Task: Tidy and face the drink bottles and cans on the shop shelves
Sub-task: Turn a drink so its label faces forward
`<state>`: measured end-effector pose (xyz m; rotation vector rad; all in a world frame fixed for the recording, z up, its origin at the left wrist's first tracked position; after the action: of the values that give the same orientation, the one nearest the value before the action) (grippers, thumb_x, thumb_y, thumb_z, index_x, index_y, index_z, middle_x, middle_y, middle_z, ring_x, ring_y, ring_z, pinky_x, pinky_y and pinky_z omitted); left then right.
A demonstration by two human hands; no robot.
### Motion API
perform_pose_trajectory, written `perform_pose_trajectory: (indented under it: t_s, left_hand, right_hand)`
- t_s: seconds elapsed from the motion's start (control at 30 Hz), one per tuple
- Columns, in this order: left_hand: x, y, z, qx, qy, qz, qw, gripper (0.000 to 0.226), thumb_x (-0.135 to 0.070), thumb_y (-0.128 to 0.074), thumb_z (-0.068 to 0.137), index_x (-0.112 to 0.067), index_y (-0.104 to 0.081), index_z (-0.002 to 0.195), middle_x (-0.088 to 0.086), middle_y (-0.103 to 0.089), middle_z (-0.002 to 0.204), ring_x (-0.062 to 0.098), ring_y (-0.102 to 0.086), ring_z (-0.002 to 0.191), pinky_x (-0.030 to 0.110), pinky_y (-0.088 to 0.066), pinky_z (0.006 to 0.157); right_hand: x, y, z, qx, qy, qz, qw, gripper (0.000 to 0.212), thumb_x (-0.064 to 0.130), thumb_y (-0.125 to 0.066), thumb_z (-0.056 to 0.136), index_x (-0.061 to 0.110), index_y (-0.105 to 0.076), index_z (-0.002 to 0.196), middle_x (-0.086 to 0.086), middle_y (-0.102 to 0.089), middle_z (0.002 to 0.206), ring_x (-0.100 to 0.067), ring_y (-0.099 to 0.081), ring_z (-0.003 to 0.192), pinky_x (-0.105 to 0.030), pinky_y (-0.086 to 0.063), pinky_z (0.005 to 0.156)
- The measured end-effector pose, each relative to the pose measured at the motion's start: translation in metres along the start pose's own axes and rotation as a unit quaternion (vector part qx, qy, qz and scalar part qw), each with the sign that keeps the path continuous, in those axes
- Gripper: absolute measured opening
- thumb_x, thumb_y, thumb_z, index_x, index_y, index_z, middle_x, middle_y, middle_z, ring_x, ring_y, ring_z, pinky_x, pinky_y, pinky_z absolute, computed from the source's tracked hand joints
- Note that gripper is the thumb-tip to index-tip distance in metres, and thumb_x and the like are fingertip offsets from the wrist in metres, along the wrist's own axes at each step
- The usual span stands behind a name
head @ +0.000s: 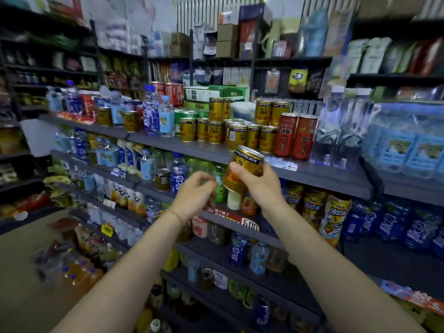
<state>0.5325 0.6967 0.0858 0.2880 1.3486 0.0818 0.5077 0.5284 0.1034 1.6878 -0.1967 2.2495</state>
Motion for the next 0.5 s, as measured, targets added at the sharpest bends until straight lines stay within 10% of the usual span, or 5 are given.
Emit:
perform_pose_trajectory:
  t_s: [0.27, 0.5]
  left_hand:
    - [-0.010, 0.005, 0.099, 0.031, -0.063, -0.022, 0.997, 0.013, -0.025, -0.057, 0.095, -0.015, -0.062, 0.103, 0.009, -0.068, 0.086, 0.022, -0.066, 0.063, 0.044, -0.055, 0.069]
    - [0.013, 0.018, 0.184, -0.010, -0.065, 0.059, 0.996, 0.007, -0.021, -0.058, 0.091, -0.020, -0.064, 0.094, 0.002, -0.067, 0.085, 0.018, -0.065, 0.071, 0.036, -0.053, 0.065]
  right_hand:
    - [0.017, -0.017, 0.094, -0.066, 0.093, -0.069, 0.991, 0.072, 0.052, -0.087, 0.059, 0.034, -0.057, 0.122, 0.010, -0.064, 0.122, -0.010, -0.061, 0.112, -0.035, -0.050, 0.099]
    - [0.001, -0.050, 0.185, -0.045, 0.107, -0.146, 0.982, 0.065, 0.049, -0.089, 0.062, 0.025, -0.061, 0.116, 0.009, -0.065, 0.113, -0.011, -0.060, 0.106, -0.030, -0.050, 0.090]
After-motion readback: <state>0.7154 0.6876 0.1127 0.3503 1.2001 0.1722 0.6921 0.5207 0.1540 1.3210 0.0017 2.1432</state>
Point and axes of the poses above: each hand's wrist, its own z-axis towards the middle knuckle, its own y-axis out of the back of the hand, x = y × z, the point moved 4 cm from there along z, towards the middle knuckle
